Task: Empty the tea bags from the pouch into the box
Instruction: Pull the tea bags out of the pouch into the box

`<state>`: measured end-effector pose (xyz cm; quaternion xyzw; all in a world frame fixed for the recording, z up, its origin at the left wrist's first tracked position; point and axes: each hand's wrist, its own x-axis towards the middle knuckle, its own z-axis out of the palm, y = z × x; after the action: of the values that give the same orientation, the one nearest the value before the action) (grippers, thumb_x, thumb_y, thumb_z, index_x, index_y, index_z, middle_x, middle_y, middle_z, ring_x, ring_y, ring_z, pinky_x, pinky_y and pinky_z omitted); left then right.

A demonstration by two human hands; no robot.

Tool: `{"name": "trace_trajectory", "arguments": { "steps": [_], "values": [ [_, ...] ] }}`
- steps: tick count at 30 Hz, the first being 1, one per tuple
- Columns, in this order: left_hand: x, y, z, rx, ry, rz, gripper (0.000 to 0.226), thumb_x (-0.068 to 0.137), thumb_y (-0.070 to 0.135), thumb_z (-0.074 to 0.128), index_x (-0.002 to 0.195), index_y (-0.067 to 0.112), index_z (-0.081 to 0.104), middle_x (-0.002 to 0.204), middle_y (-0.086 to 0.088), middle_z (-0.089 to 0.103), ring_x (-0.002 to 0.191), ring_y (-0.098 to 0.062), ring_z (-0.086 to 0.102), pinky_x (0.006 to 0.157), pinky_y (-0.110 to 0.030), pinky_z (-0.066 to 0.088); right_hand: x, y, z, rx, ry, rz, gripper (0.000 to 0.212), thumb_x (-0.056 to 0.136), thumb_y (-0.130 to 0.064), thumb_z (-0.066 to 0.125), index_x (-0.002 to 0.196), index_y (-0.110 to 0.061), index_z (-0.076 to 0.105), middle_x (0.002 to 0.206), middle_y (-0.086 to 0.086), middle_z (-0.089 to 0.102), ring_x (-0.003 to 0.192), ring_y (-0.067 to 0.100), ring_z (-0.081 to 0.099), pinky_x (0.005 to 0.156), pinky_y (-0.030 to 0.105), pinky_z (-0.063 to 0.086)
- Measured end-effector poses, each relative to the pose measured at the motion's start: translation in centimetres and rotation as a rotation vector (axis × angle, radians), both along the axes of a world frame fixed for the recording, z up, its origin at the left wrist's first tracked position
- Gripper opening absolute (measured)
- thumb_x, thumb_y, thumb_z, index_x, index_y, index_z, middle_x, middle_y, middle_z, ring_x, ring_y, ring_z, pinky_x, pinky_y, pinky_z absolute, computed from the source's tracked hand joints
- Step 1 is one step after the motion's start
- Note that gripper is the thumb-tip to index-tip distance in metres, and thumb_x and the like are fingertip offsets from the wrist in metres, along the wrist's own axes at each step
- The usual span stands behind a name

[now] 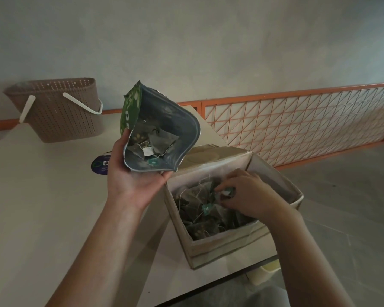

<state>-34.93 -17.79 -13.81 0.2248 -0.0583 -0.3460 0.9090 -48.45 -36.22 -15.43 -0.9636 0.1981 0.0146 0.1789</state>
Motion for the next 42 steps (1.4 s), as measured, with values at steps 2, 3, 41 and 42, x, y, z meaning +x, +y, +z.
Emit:
{"name": "trace_trajectory", "arguments": {
  "steps": [2,3,41,42],
  "values": [
    [0.0,0.0,-0.1,0.007,0.002,0.008,0.055,0.093,0.049,0.059,0.139,0.018,0.06,0.128,-0.021,0.067,0.112,-0.041,0.068,0.096,-0.048,0.054,0.3,-0.4,-0.2,0.044,0.032,-0.065,0.035,0.086,-0.032,0.067,0.121,-0.036,0.063,0.13,-0.008,0.051,0.115,0.02,0.05,0.098,0.043,0.046],
    [0.0,0.0,-0.1,0.007,0.0,0.006,0.056,0.093,0.05,0.059,0.138,0.018,0.06,0.128,-0.022,0.067,0.112,-0.041,0.068,0.095,-0.048,0.055,0.5,-0.6,-0.1,0.034,0.016,-0.12,0.033,0.088,-0.029,0.065,0.121,-0.03,0.063,0.122,-0.005,0.059,0.105,0.019,0.056,0.092,0.04,0.051],
    [1.7,1.9,2.7,0.021,-0.333,-0.085,0.048,0.087,0.053,0.055,0.118,0.021,0.073,0.122,-0.004,0.069,0.111,-0.024,0.065,0.092,-0.037,0.055,9.4,10.2,8.2,0.311,-1.357,0.378,0.033,0.101,-0.008,0.047,0.132,-0.009,0.056,0.124,0.005,0.064,0.117,0.008,0.057,0.099,0.026,0.048],
    [1.7,1.5,2.5,0.044,-0.322,-0.098,0.047,0.084,0.053,0.057,0.113,0.021,0.076,0.118,-0.003,0.07,0.108,-0.023,0.067,0.091,-0.036,0.054,9.7,10.1,7.7,0.335,-1.328,0.343,0.033,0.101,-0.009,0.046,0.132,-0.009,0.056,0.125,0.004,0.063,0.118,0.007,0.056,0.099,0.024,0.047]
  ]
}}
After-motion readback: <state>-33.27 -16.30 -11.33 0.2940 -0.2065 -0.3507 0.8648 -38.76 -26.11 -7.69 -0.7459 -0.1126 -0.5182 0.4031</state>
